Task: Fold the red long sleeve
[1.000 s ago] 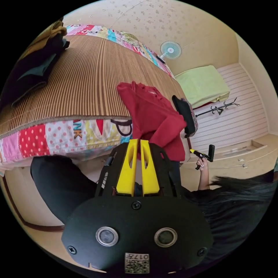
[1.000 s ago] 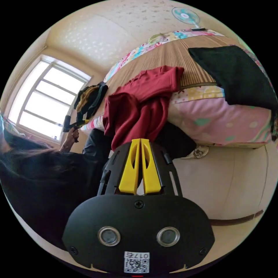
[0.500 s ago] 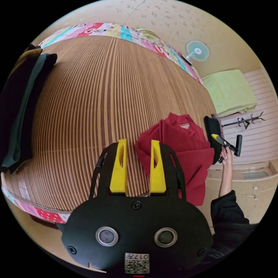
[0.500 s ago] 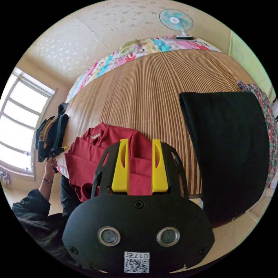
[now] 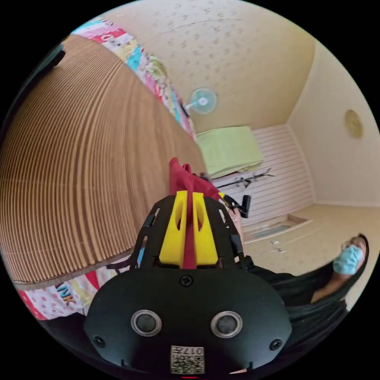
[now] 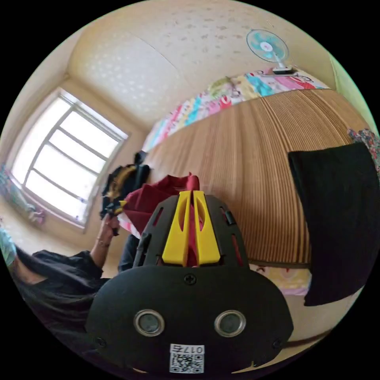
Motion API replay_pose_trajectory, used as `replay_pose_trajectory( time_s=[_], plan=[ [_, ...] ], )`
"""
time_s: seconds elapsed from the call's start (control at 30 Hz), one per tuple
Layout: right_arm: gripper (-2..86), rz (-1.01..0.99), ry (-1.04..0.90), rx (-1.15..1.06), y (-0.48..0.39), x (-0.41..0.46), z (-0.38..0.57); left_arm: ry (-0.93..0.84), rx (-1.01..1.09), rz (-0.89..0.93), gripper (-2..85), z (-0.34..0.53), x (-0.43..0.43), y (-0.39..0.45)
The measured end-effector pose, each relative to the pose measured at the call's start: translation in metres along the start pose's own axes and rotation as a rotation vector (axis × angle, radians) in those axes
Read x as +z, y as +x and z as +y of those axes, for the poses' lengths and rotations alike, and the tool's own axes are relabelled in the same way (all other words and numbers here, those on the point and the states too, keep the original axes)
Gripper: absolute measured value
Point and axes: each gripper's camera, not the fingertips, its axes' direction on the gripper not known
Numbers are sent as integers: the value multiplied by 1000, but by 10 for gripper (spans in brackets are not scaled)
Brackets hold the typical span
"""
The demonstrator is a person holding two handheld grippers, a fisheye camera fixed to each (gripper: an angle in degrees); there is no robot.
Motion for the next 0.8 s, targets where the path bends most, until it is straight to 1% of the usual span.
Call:
replay_pose_trajectory(
  time_s=[0.03,0.07,0.13,0.17,0.23,0.3,0.4,0.43,0.5,0.6,0.67,0.77,0.8],
  plan=[
    [14,-205,90,-40,-8,-35,16,39,75,40,-2,8,-19,22],
    [14,-298,134,-58,-11,-51,24,69,109,61,-3,13,-31,33],
    [12,-590,303,-126,-25,-108,57,201,231,169,-5,29,-82,70],
    [12,-642,341,-147,-30,-121,64,231,254,203,-6,33,-96,77],
    [11,-746,447,-247,-59,-167,88,323,356,329,-6,45,-145,109],
    [10,-755,506,-325,-85,-196,101,348,451,374,-6,52,-174,140],
    [11,-747,587,-459,-131,-231,116,338,606,347,-6,65,-203,196],
    [11,-713,613,-491,-149,-240,119,337,643,322,-6,71,-209,217],
    [11,-665,648,-507,-167,-248,119,357,661,277,-6,79,-217,240],
    [10,-783,703,-511,-169,-250,116,388,716,255,-8,95,-229,266],
    [10,-796,739,-491,-170,-248,116,431,730,213,-8,108,-235,278],
    [10,-604,772,-424,-173,-244,105,491,758,76,-6,115,-234,299],
    [11,-456,766,-410,-175,-238,90,496,738,-2,-5,103,-227,304]
  ],
)
